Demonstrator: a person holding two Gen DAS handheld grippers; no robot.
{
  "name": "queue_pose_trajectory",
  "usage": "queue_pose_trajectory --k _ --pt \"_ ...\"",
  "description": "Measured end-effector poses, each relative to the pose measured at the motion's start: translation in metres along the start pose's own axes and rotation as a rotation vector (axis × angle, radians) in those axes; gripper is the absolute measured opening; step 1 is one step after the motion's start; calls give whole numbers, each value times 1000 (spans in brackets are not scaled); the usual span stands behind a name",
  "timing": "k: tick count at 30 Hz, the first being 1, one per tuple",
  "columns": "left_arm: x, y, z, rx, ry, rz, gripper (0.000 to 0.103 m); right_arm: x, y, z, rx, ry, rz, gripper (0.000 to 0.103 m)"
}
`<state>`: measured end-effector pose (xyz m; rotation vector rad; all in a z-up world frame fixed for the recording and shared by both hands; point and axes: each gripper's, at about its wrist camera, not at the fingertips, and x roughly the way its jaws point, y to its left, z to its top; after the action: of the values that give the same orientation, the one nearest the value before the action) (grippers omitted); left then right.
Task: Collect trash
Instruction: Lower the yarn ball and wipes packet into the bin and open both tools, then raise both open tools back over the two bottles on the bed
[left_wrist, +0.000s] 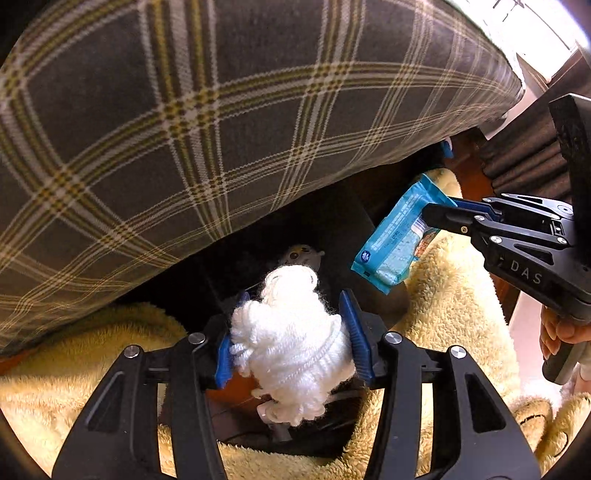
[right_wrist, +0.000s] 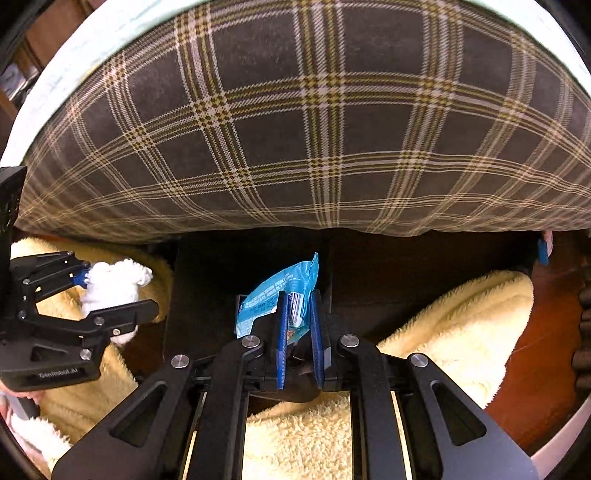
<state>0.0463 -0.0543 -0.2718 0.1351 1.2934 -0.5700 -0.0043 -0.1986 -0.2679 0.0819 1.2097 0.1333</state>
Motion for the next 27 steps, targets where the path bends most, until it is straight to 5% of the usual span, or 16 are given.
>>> queue_pose_trajectory --k 8,10,14,16,22,27 --pt "-4 0 3 0 6 -14 57 -1 1 10 29 3 29 22" --pt "-7 -2 3 7 -6 -9 62 -3 0 12 38 -4 34 43" --pt "-23 -7 4 29 -38 23 72 -14 -4 16 60 -23 39 50" --pt "-35 -9 4 41 -65 41 79 -24 -6 19 70 -43 45 62" --pt "-89 -11 11 41 -171 68 95 -86 -11 37 53 -196 45 94" --pt "-135 -9 25 41 -264 78 95 -142 -4 62 7 -348 45 99"
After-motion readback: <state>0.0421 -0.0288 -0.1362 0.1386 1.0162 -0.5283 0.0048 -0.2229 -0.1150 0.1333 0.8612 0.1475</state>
